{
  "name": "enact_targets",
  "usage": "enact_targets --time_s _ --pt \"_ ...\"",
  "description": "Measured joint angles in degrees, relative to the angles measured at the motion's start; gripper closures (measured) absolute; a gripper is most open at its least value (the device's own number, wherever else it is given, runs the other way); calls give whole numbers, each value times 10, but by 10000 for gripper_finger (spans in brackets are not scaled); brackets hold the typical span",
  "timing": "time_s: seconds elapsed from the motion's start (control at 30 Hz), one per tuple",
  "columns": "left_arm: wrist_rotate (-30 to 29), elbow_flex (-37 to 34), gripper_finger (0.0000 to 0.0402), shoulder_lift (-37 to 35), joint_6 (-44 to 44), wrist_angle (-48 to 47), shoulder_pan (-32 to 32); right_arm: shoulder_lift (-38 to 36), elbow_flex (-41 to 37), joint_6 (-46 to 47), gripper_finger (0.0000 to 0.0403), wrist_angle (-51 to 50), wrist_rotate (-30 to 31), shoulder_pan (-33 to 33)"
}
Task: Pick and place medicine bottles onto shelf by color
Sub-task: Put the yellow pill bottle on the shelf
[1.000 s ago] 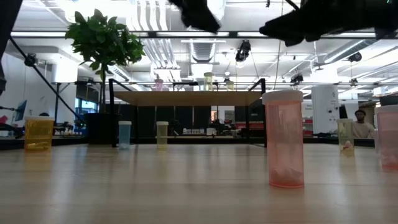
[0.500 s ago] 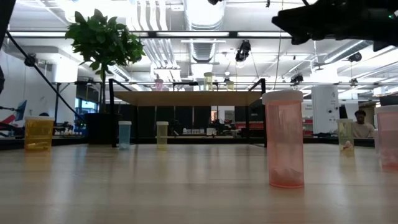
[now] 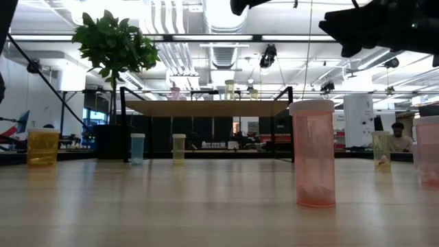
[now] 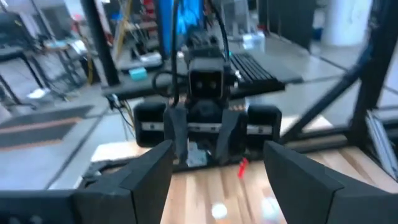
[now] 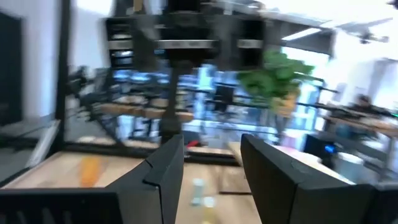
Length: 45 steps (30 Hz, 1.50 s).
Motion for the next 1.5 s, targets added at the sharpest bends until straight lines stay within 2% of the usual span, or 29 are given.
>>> enact_targets --time_s 0.1,0.27,0.5,1.1,1.5 --pt "-14 -4 168 0 0 27 0 -4 -1 14 252 -3 24 0" --pt "-21 -4 168 0 -1 60 0 -4 -5 48 252 -3 -34 0" --pt "-21 -4 168 0 -30 107 0 -14 -5 78 252 -21 -33 0" --pt "-22 -4 169 0 -31 126 0 -46 -3 108 252 -122 -33 0" --pt "-22 -4 169 1 -31 125 0 -46 -2 135 252 -130 -33 0"
